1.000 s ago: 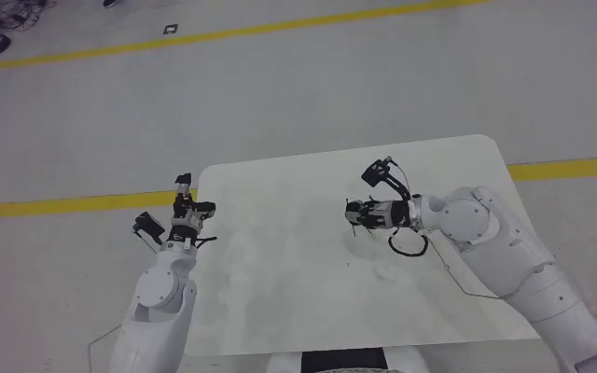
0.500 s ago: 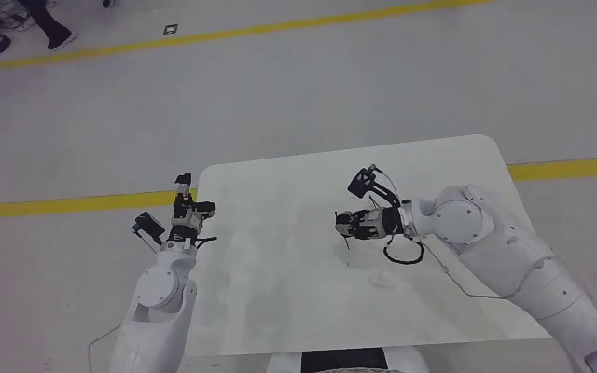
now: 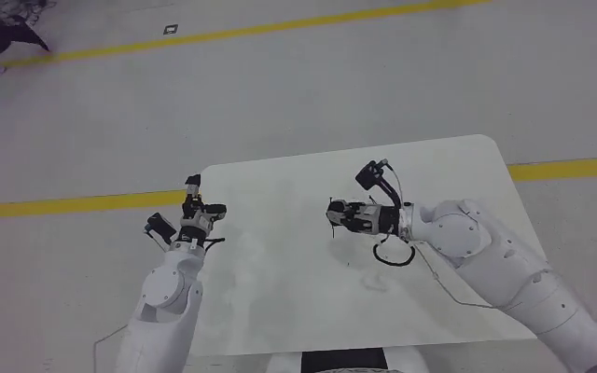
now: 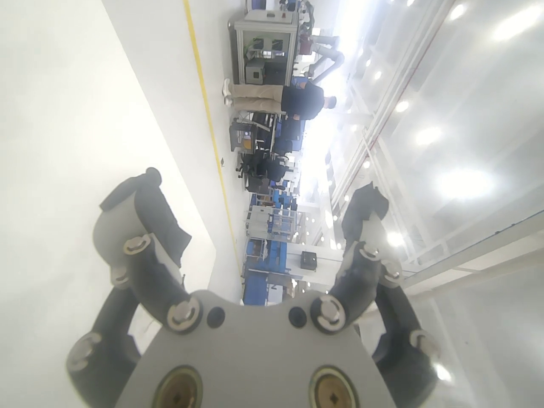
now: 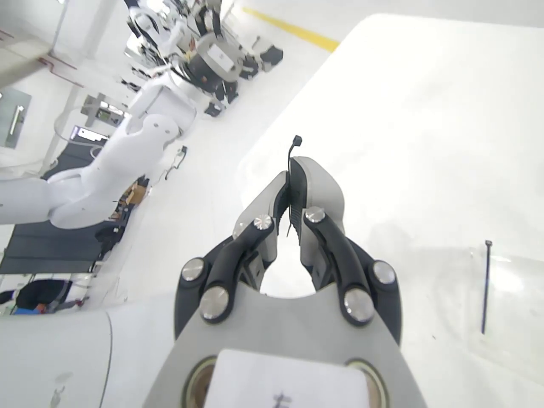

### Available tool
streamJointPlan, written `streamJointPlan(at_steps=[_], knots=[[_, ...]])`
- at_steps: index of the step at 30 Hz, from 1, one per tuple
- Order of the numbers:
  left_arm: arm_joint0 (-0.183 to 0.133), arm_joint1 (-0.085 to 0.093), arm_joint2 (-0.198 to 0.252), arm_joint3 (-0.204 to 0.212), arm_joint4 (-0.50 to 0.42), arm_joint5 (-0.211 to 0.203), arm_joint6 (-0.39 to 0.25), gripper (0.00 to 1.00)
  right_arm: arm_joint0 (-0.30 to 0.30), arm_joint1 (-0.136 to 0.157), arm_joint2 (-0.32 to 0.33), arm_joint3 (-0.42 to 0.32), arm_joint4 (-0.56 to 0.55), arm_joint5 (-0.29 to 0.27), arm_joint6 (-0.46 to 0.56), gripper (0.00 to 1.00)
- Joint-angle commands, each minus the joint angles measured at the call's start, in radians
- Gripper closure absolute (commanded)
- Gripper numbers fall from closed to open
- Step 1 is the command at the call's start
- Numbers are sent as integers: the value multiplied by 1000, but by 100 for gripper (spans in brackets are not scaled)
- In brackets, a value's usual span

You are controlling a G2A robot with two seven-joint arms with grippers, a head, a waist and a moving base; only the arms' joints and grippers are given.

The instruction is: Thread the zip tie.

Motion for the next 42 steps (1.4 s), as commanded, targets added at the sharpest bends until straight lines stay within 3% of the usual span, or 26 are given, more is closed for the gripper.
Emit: streamJointPlan(at_steps=[1,8,18,23,28,33,42], knots=[[7,-4,28,-15,-35,7,-15,0,-15,0,-10,1,-5,0,-84,100],[0,-18,113,-30,-101,36,-25,0,-28,1,-48,35,10,0,-252,100],[-3,-17,115,-34,-81,31,-35,0,-28,1,-49,38,15,0,-254,100],[-4,-18,152,-27,-74,-13,-138,0,-64,-12,-44,28,73,0,-381,100],[-44,-26,244,24,-28,-60,-204,0,-65,-26,-47,40,117,0,-450,100],[-76,-33,305,48,67,-134,-183,0,-59,-43,-62,65,236,0,-422,100],[-76,-33,305,48,67,-134,-183,0,-59,-43,-62,65,236,0,-422,100]])
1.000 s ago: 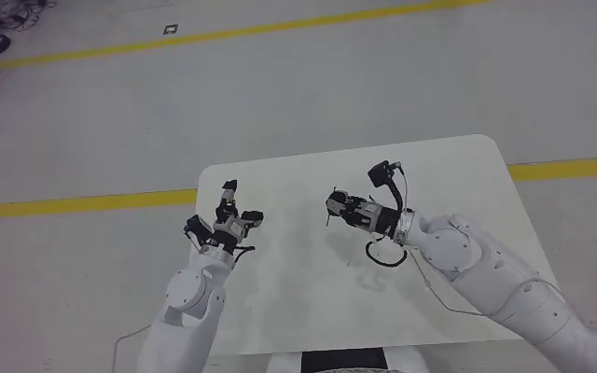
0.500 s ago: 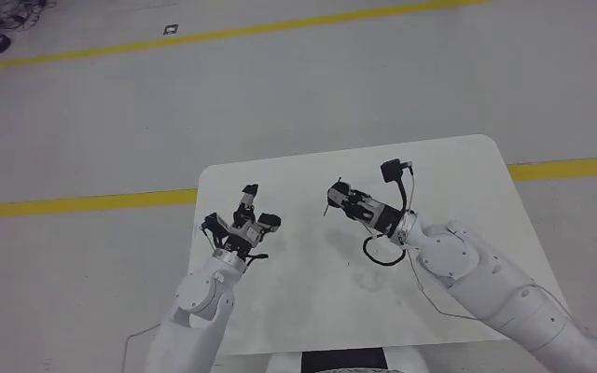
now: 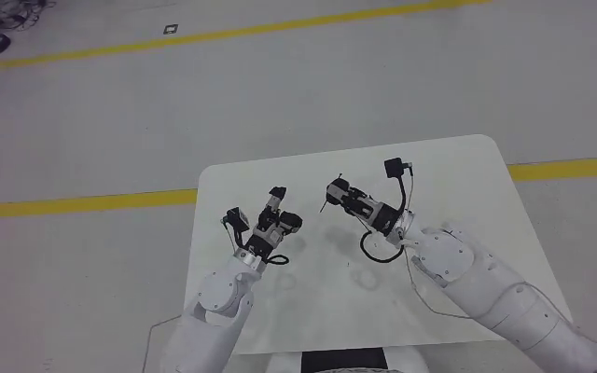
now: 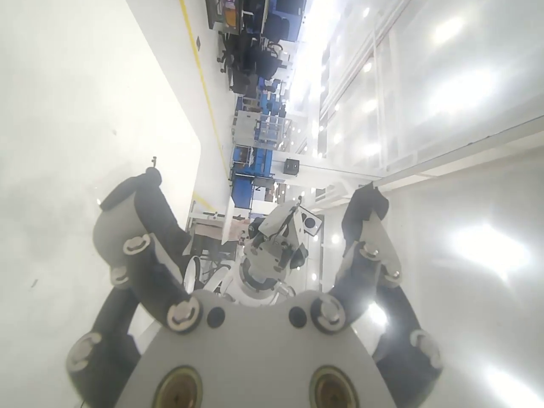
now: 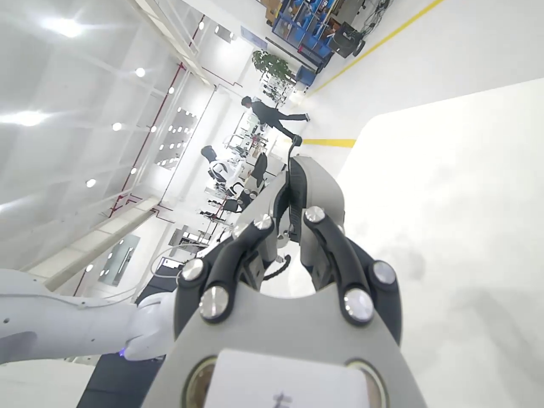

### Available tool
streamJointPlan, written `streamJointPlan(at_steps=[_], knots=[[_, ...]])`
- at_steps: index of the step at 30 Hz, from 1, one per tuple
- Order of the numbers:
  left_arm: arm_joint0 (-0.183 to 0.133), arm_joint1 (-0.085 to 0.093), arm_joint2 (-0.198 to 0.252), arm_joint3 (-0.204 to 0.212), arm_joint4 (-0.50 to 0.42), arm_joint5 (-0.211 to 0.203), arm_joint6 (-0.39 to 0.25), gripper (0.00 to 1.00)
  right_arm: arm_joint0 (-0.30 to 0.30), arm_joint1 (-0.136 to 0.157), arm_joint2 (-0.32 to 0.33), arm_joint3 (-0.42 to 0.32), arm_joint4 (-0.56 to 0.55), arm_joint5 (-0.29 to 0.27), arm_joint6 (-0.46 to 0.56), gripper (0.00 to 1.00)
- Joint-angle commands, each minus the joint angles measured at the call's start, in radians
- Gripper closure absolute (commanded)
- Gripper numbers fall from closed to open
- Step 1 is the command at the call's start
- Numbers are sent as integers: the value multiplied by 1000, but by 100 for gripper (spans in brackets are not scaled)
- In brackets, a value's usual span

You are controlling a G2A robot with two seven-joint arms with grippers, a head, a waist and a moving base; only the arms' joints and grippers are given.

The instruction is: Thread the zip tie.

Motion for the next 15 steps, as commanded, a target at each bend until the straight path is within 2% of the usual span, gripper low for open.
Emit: streamJointPlan(at_steps=[1,4,6,7,8,9,11,15], knots=[[0,0,0,0,0,0,0,0,0,0,0,0,0,0,0,100],[-2,0,-1,-2,3,-6,5,0,0,0,0,0,0,0,0,100],[-5,-1,2,-4,83,-106,33,0,-13,-5,6,6,40,12,-21,100],[1,-4,14,-2,104,-175,44,0,-18,-9,12,11,86,14,-37,100],[5,-5,24,4,114,-225,40,0,-21,-13,15,15,117,14,-47,100],[5,-7,28,12,131,-241,50,0,-21,-17,16,19,135,16,-52,100],[-5,-11,36,8,228,-241,92,0,-21,-26,14,34,176,23,-67,100],[-19,-24,76,5,340,-241,151,0,-10,-47,-5,77,229,21,-74,100]])
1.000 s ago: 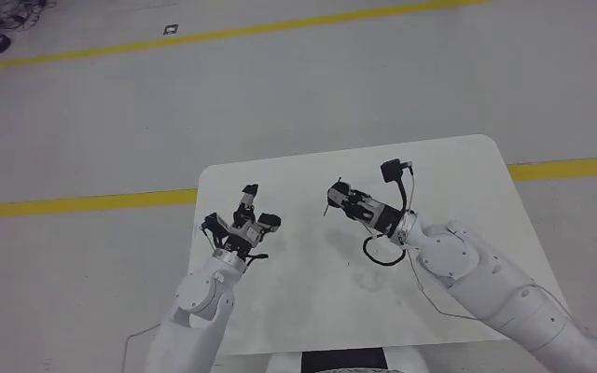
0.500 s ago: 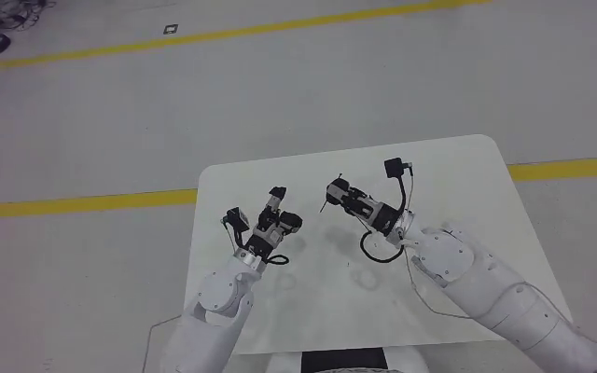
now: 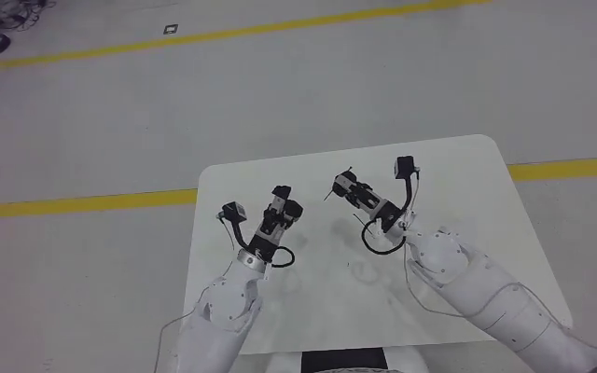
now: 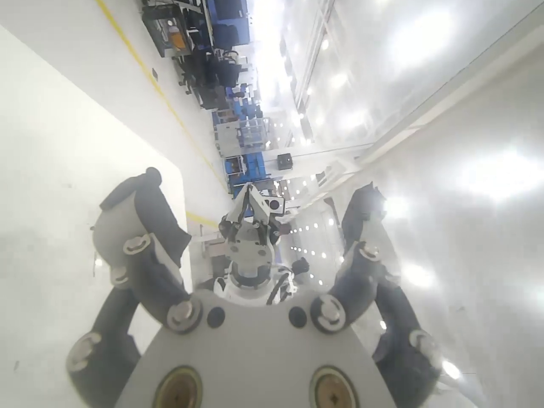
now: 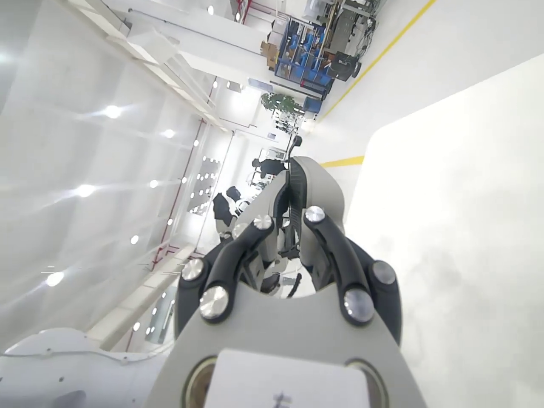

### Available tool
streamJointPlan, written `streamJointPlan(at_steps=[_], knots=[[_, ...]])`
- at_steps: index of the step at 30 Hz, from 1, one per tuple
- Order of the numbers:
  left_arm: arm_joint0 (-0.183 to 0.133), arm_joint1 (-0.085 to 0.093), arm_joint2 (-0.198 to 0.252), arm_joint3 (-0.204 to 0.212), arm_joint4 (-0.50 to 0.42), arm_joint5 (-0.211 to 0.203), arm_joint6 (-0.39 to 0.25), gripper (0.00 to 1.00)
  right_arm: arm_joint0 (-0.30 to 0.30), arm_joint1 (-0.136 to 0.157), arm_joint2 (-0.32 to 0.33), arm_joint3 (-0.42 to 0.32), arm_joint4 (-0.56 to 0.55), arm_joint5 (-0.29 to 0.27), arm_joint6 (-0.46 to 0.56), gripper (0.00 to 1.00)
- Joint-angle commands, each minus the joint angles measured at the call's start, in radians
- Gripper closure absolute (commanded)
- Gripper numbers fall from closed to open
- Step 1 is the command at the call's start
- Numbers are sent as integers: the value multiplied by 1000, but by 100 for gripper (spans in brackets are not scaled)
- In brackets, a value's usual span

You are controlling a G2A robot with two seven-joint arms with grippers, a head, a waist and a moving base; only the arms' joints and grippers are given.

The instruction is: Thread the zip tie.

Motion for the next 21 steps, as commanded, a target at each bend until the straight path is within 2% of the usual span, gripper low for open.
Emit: streamJointPlan(at_steps=[1,3,14,15,17,21], knots=[[-9,-5,22,15,80,0,30,0,10,-10,-10,26,10,-2,-2,100],[-22,-14,59,31,143,0,84,0,16,-19,-20,44,24,-6,1,100],[-22,-14,59,32,142,3,83,0,16,-19,-20,44,24,-6,1,100],[-24,-15,63,34,135,10,79,0,16,-19,-20,44,24,-6,1,100],[-28,-14,74,38,108,34,27,0,3,-23,-23,38,38,-22,10,100],[-39,-17,94,42,25,50,-37,0,4,-39,-34,50,44,-22,30,100]])
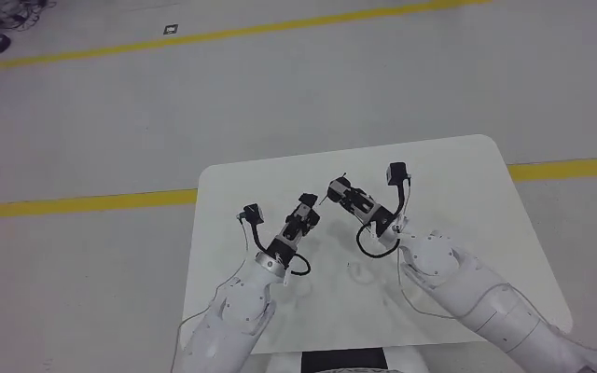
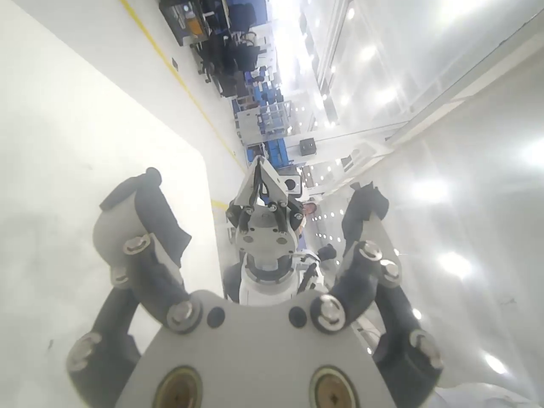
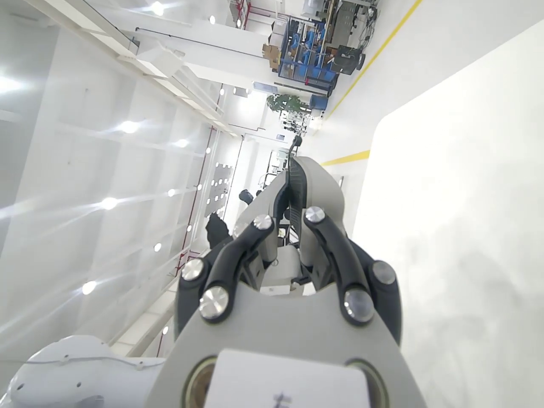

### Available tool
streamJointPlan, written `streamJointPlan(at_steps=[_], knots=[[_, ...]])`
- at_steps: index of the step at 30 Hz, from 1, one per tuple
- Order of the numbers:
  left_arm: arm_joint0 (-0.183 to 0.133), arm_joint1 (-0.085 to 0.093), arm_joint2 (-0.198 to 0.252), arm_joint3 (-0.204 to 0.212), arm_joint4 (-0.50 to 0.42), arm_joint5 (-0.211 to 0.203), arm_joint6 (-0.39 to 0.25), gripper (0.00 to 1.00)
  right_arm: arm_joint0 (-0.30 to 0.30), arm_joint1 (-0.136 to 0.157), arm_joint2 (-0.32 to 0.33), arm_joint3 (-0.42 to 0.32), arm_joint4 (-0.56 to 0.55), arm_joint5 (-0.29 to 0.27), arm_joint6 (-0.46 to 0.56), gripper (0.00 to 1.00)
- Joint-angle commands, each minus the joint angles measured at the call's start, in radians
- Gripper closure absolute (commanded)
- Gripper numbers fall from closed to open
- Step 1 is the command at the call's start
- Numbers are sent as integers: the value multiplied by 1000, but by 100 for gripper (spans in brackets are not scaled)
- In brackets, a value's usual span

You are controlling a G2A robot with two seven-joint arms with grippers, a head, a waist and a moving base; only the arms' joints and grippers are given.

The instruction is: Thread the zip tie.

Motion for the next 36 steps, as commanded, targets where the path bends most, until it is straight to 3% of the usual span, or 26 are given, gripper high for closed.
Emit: streamJointPlan(at_steps=[1,4,11,17,31,33,36], knots=[[-8,-2,10,6,-51,5,-27,0,3,-9,-6,10,11,1,11,100],[-27,-6,12,16,-56,9,7,0,8,-20,-13,33,28,1,30,100],[-29,-7,14,16,-59,12,8,0,6,-21,-12,32,23,4,28,100],[-32,-10,15,18,-121,19,7,0,-3,-31,-11,34,-68,20,1,100],[-26,-9,4,8,-131,30,-3,0,-13,-55,3,43,-198,70,-42,100],[-25,-9,3,7,-135,28,-7,3,-16,-58,7,45,-195,70,-38,100],[-25,-9,7,7,-142,33,-18,20,-19,-63,13,50,-194,70,-31,100]])
